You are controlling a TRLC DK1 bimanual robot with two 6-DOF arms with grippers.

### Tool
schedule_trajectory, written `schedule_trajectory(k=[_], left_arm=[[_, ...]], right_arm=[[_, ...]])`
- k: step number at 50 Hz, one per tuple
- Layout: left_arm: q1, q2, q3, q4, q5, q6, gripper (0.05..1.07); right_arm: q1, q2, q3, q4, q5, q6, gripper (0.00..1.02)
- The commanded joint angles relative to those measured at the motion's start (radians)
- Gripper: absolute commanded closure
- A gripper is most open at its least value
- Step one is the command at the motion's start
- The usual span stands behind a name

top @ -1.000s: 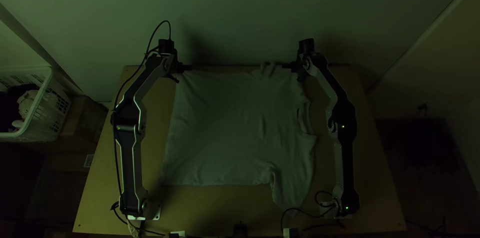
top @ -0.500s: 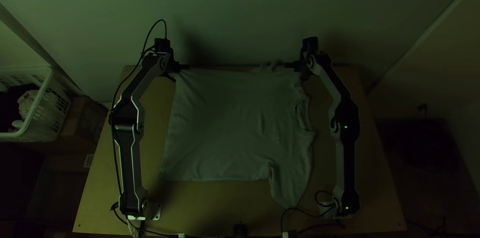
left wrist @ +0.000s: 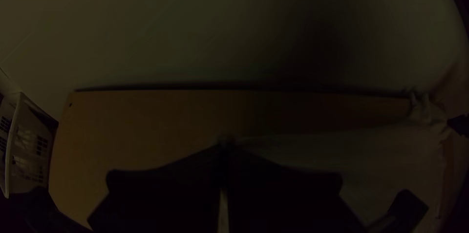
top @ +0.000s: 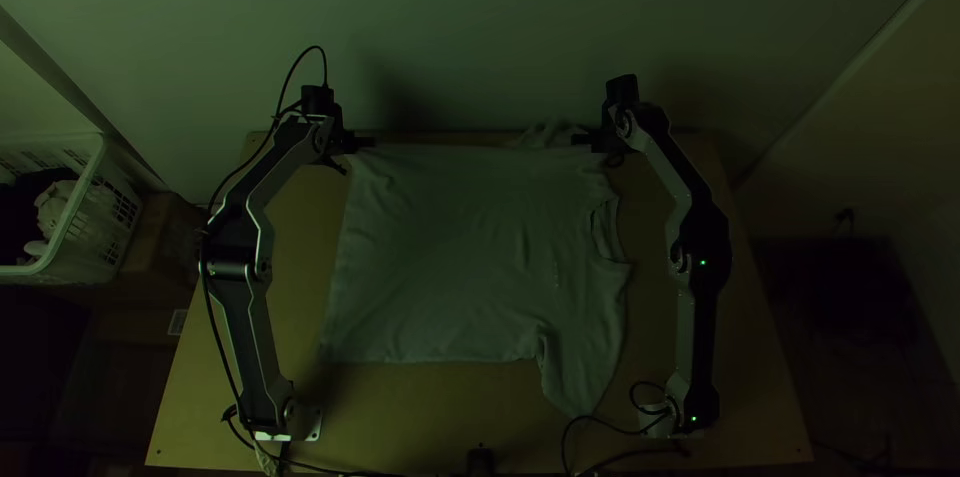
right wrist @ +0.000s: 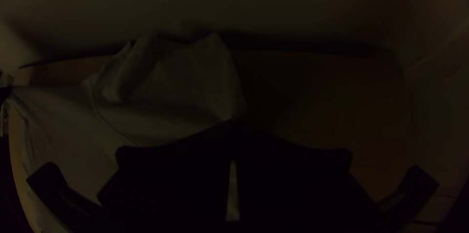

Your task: Fold the t-shirt

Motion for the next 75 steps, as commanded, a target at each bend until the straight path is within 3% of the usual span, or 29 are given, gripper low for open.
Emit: schedule_trajectory(k=[1, 44, 75], left_arm=[[0.011, -0.084, -0.095, 0.034, 0.010, -0.006, 1.05], [0.022, -0.429, -0.657, 0.252, 0.036, 0.026, 1.05], [0.024, -0.548, -0.918, 0.348, 0.036, 0.037, 1.04]], right_arm=[[0.000, -0.082, -0.071, -0.009, 0.006, -0.009, 1.00], [0.041, -0.533, -0.743, 0.181, 0.007, 0.004, 1.00], [0.078, -0.690, -1.047, 0.249, 0.019, 0.078, 1.00]])
